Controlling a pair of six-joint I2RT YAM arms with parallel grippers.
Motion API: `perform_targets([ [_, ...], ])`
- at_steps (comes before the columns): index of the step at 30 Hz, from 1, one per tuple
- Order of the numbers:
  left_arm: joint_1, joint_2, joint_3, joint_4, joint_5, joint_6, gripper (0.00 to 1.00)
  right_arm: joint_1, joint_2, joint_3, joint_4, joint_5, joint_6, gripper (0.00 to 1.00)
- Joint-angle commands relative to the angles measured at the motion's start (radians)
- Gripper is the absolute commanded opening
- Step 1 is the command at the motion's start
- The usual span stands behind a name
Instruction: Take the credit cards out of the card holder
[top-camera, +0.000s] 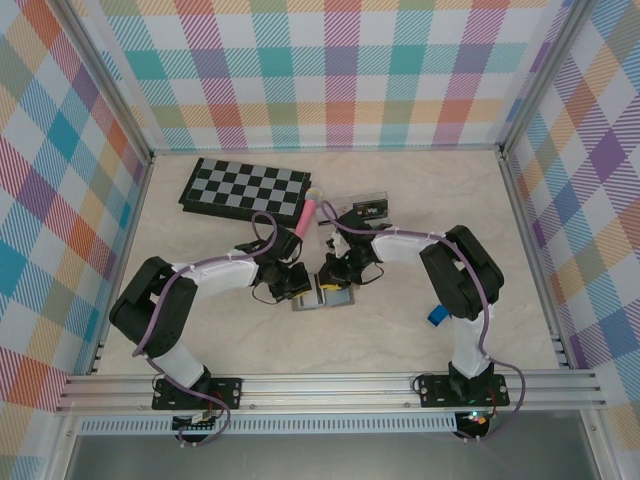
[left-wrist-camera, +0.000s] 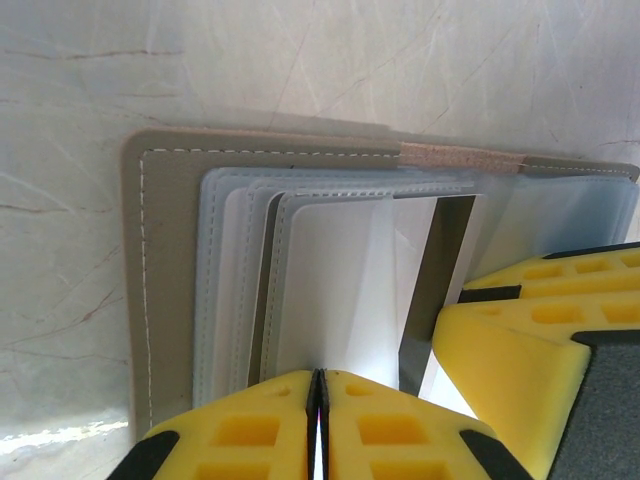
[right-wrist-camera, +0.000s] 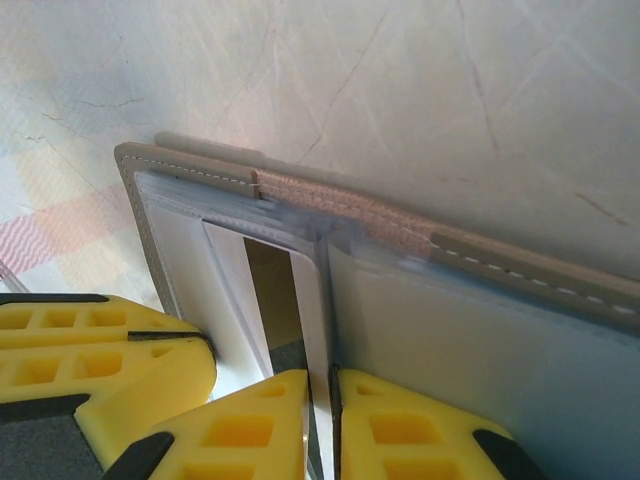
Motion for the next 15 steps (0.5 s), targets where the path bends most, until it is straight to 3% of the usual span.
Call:
perform_targets([
  [1,0.008,0.023,-0.002,-0.054,-0.024,-0.003,0.11,0.005,0.016,0.004,0.04,-0.06,-0.016,0.12],
  [7,0.008,-0.02,0.022,-0.112,-0.05,0.002,0.15,0.006,-0.016,-0.01,0.017,-0.005,-0.03,0.03],
  [15,0.007,-0.06,0.044,-0.139,-0.065,0.02,0.19,0.006,-0.095,-0.017,-0.068,0.138,-0.068,0.02],
])
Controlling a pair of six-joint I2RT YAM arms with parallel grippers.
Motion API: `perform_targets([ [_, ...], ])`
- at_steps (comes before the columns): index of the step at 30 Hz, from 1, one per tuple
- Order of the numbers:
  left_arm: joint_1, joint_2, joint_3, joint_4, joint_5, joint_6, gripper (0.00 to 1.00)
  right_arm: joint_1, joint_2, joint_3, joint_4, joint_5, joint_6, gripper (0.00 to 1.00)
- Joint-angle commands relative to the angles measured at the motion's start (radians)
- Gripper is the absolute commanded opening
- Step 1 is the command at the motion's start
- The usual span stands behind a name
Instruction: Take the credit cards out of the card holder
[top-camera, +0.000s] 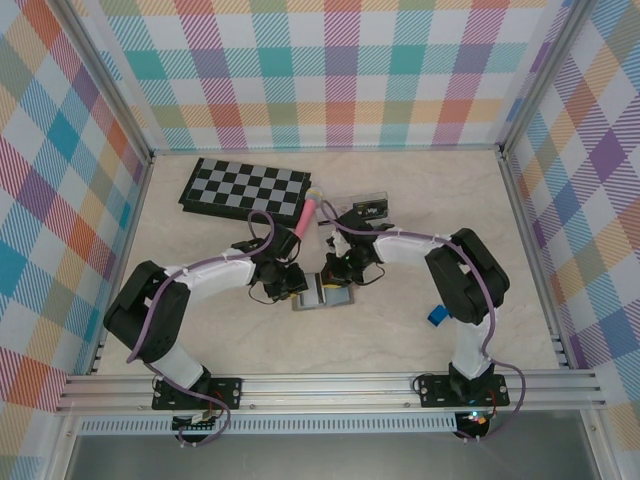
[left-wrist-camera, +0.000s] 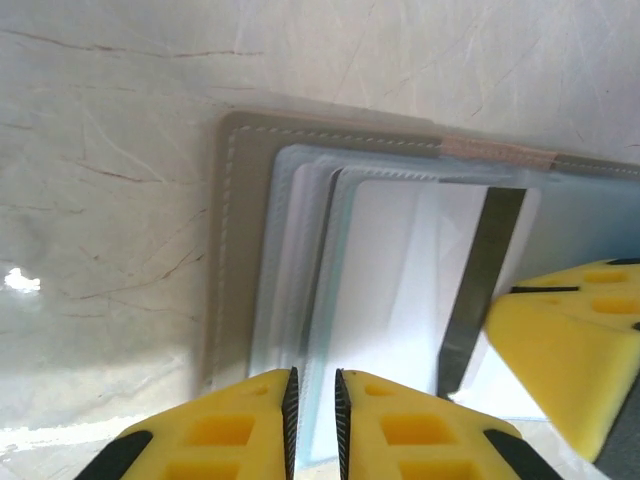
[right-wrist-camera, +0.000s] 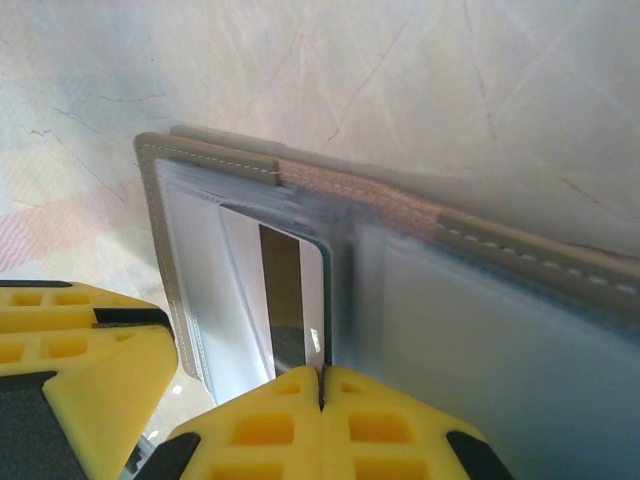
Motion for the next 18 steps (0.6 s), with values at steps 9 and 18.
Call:
perform_targets([
  [9,0.007,-0.002,0.021,0.077,0.09,0.01,0.16,0.005,-0.027,0.011,-0.101,0.137,-0.043,0.03],
  [18,-0.004,0.066,0.021,0.134,0.145,0.008,0.12,0.007,-0.017,0.02,-0.115,0.14,-0.053,0.03],
])
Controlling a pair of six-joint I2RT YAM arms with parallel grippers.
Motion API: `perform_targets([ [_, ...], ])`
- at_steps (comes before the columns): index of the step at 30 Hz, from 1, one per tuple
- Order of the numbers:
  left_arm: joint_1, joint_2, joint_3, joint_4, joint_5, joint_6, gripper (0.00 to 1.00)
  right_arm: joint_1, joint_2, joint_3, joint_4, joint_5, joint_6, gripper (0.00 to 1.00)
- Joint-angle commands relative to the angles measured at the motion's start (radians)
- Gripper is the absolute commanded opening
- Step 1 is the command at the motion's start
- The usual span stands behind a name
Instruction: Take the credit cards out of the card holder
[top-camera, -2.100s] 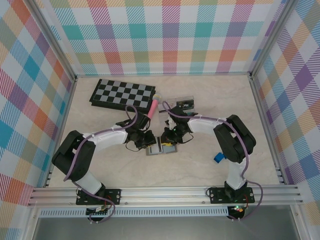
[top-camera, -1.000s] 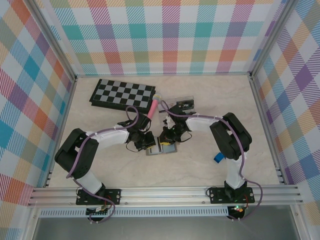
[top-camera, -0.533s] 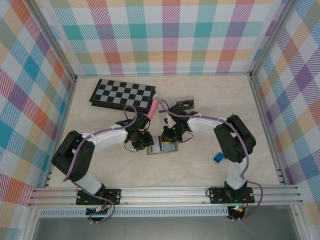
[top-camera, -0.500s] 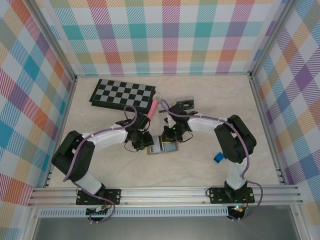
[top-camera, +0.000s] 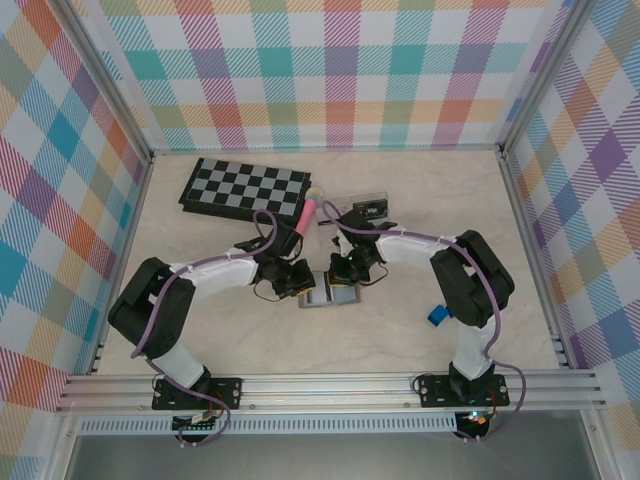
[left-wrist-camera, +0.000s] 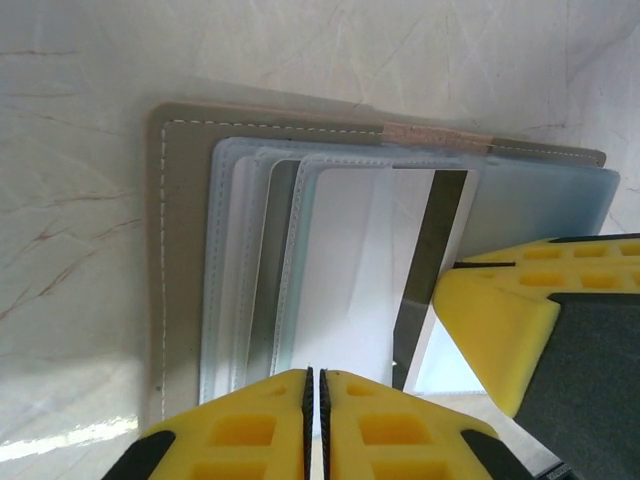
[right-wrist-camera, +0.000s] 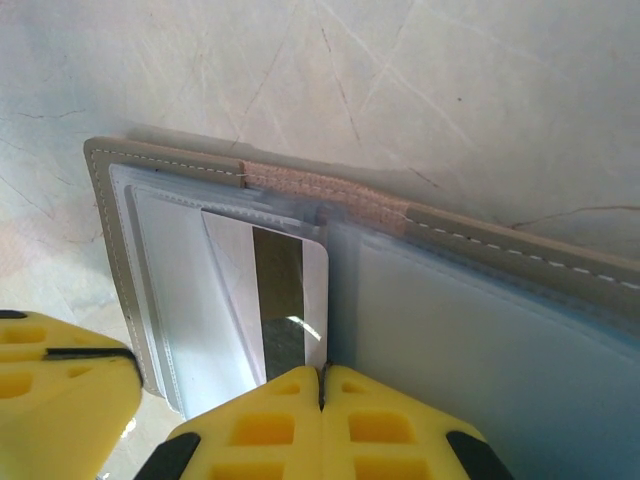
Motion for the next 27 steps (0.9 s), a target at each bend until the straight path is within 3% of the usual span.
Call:
perform_targets([
  [1,-0.003,0.033,0.02,0.017,0.033,0.01,0.11,0.006,0.006,0.021,-0.044,0.025,-0.03,0.03],
  [15,-0.004,0.062,0.013,-0.076,-0.031,0.025,0.07,0.005,-0.031,0.002,-0.062,0.116,-0.024,0.03],
  [21,-0.003,0.075,0.021,-0.076,-0.029,0.025,0.07,0.005,-0.002,0.002,-0.033,0.021,-0.016,0.26],
  [27,-0.004,0.08,0.017,-0.081,-0.035,0.025,0.06,0.005,0.035,0.008,-0.018,-0.038,-0.019,0.31],
])
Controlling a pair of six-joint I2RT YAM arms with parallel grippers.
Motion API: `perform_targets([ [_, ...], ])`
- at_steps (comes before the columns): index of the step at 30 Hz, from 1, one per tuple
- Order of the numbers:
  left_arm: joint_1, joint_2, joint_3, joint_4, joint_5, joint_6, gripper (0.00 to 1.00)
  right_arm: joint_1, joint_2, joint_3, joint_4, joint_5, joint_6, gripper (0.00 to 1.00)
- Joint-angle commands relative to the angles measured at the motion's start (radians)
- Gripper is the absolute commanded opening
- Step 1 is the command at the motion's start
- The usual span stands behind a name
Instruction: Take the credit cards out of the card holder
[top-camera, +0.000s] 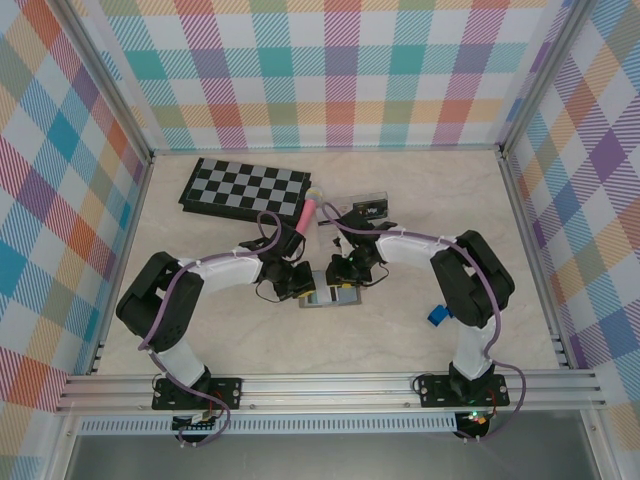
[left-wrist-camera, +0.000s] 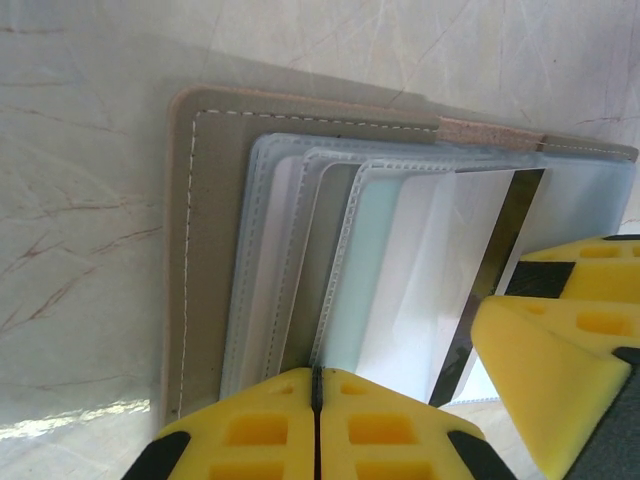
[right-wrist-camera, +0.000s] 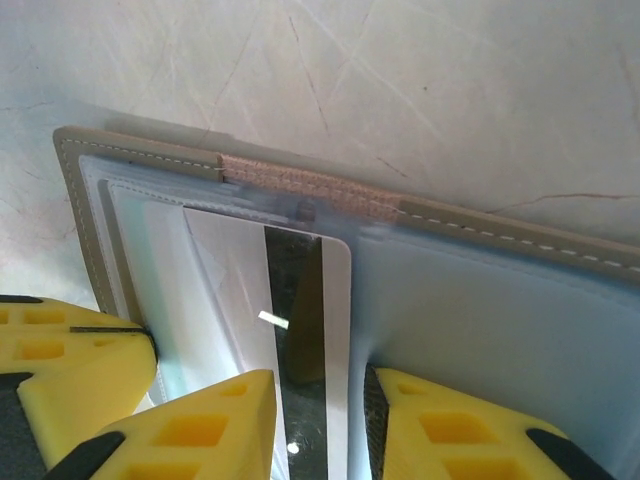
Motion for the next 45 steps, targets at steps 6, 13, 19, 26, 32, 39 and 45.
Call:
perform_targets([
  [6,-0.003,0.035,0.0,-0.073,-0.043,0.012,0.06,0.001,0.042,0.002,0.035,-0.096,-0.004,0.26],
  [13,-0.002,0.034,-0.006,-0.074,-0.049,0.016,0.06,-0.001,0.028,0.004,0.008,-0.051,-0.009,0.15],
  [19,-0.002,0.031,-0.006,-0.083,-0.06,0.017,0.06,-0.002,0.002,0.0,-0.039,0.023,-0.012,0.09],
  [26,-0.002,0.026,-0.012,-0.062,-0.028,0.017,0.06,-0.039,-0.099,-0.082,-0.013,0.036,-0.005,0.03],
  [32,0.001,0.013,0.003,-0.045,0.004,0.003,0.07,-0.071,-0.202,-0.142,0.032,-0.029,-0.02,0.01],
  [39,0.007,-0.063,0.052,-0.074,0.021,-0.012,0.3,-0.113,-0.34,-0.214,0.121,-0.142,0.002,0.0],
  [45,0.043,-0.158,0.063,-0.033,0.047,-0.043,0.55,-0.18,-0.438,-0.25,0.219,-0.271,0.054,0.0],
])
